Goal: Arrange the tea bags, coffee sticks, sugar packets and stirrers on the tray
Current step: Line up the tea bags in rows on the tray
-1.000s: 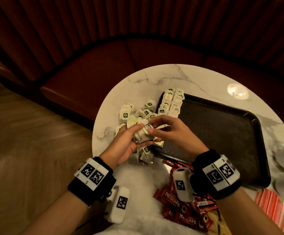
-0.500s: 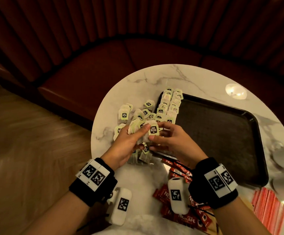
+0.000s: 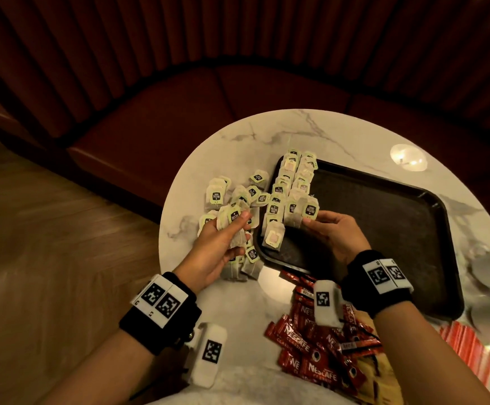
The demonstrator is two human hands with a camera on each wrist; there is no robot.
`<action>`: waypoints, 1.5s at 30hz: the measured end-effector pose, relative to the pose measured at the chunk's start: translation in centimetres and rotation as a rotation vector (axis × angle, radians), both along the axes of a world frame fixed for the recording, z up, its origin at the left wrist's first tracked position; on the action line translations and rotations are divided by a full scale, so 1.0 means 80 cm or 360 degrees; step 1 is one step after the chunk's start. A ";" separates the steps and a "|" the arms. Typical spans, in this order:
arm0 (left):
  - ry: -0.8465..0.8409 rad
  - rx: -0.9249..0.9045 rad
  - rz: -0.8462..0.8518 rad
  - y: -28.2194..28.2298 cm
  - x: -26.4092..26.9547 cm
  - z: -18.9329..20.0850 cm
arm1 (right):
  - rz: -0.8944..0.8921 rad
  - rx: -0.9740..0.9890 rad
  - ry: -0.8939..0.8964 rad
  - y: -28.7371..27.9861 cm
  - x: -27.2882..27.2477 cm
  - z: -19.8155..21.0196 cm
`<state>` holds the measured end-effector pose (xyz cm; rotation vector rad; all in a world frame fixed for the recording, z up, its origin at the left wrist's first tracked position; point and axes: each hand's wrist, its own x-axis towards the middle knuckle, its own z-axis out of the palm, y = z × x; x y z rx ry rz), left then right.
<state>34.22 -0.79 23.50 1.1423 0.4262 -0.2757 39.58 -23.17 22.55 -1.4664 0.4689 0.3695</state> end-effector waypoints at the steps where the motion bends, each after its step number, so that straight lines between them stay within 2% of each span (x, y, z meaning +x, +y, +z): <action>1: 0.0000 0.0003 -0.0004 0.000 0.000 0.000 | 0.0045 -0.0098 0.0003 -0.001 0.003 -0.006; 7: 0.0005 0.0041 0.0013 0.004 -0.001 0.000 | 0.0295 -0.0604 0.0120 -0.003 0.012 -0.042; 11: 0.0019 0.0057 0.0015 0.004 -0.001 -0.001 | 0.0241 -0.0793 0.0056 0.004 0.011 -0.044; 16: 0.0024 0.0065 0.0018 0.003 0.000 -0.001 | 0.0113 -0.0786 0.0024 0.009 0.004 -0.037; 23: 0.0028 0.0081 -0.0023 -0.001 -0.001 -0.001 | 0.0454 -0.0703 0.0007 0.035 -0.016 -0.038; 27: 0.0017 0.0076 -0.0019 0.002 -0.002 -0.001 | 0.0487 -0.0696 -0.0003 0.038 -0.019 -0.033; 31: 0.0030 -0.0065 -0.0006 0.003 0.000 0.002 | 0.0478 -0.0713 -0.0024 0.030 -0.023 -0.023; 33: 0.0066 -0.0195 -0.0007 0.003 0.001 0.006 | 0.0450 -0.0620 -0.0073 0.031 -0.027 -0.010; 36: 0.0104 -0.0397 0.0018 0.000 0.004 0.009 | 0.0347 -0.0094 -0.0154 0.043 -0.039 0.014; 38: 0.0073 -0.0400 0.0003 -0.004 0.005 0.012 | 0.0381 0.0130 -0.0165 0.053 -0.048 0.027; 42: -0.0003 -0.0274 -0.0070 -0.014 0.005 0.017 | 0.0573 0.0218 -0.0204 0.070 -0.057 0.033; 45: -0.0011 -0.0271 -0.0081 -0.017 0.003 0.017 | 0.0529 0.0297 -0.0231 0.074 -0.060 0.034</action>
